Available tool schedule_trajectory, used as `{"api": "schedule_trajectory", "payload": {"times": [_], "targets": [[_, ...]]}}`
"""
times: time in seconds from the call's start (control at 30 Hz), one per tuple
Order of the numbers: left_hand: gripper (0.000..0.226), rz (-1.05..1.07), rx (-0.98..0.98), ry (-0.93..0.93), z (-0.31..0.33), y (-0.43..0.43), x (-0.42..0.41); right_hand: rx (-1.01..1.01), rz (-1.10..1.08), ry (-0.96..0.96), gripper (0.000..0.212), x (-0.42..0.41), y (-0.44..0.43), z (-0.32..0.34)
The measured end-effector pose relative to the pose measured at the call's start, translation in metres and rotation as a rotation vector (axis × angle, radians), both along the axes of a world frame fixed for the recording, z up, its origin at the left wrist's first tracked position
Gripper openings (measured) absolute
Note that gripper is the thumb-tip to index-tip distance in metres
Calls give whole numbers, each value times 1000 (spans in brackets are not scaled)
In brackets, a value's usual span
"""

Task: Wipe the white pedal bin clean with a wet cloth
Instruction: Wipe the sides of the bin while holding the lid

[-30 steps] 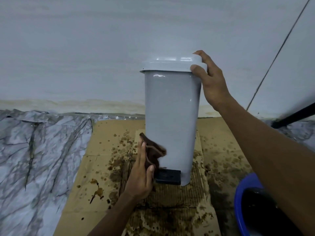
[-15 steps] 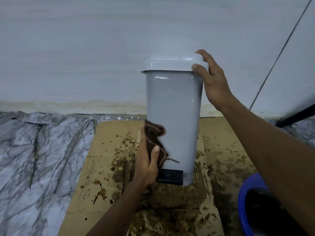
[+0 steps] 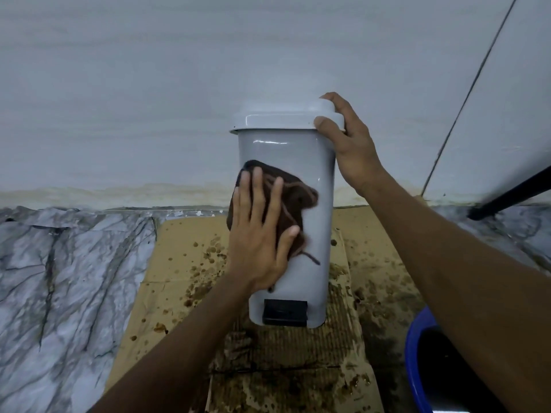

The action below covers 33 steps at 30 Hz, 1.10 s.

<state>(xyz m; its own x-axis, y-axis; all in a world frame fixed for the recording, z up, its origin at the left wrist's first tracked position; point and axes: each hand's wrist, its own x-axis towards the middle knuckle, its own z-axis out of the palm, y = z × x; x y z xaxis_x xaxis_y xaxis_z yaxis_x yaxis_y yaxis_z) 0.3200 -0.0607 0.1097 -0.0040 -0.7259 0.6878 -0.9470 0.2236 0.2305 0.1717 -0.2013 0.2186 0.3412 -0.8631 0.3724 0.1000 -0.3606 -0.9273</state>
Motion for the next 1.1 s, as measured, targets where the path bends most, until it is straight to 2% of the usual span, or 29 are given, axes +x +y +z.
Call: {"api": "schedule_trajectory", "payload": {"times": [0.07, 0.13, 0.23, 0.33, 0.6, 0.83, 0.97, 1.03, 1.1], "targets": [[70, -123, 54, -305, -3, 9, 8, 6, 11, 5, 30, -5, 0, 1], [68, -270, 130, -534, -9, 21, 23, 10, 21, 8, 29, -7, 0, 1], [63, -396, 200, -741, -11, 33, 43, 9, 27, 6, 31, -5, 3, 1], [61, -433, 189, -861, -8, 31, 42, 9, 27, 0, 34, 1, 7, 0], [62, -578, 183, -1058, 7, -4, -31, 10, 11, 21, 34, -3, 7, 1], [68, -631, 198, -1059, 19, 1, 26, 25, 16, 17, 36, 5, 8, 2], [65, -672, 226, -1045, 9, -6, -6, 30, -2, -9, 37, 9, 10, -1], [64, -634, 257, -1083, 5, -9, -30, 29, 0, -1, 37, 6, 11, -1], [62, -557, 223, -1040, 5, -11, -39, 27, 4, 13, 37, 2, 10, 1]]}}
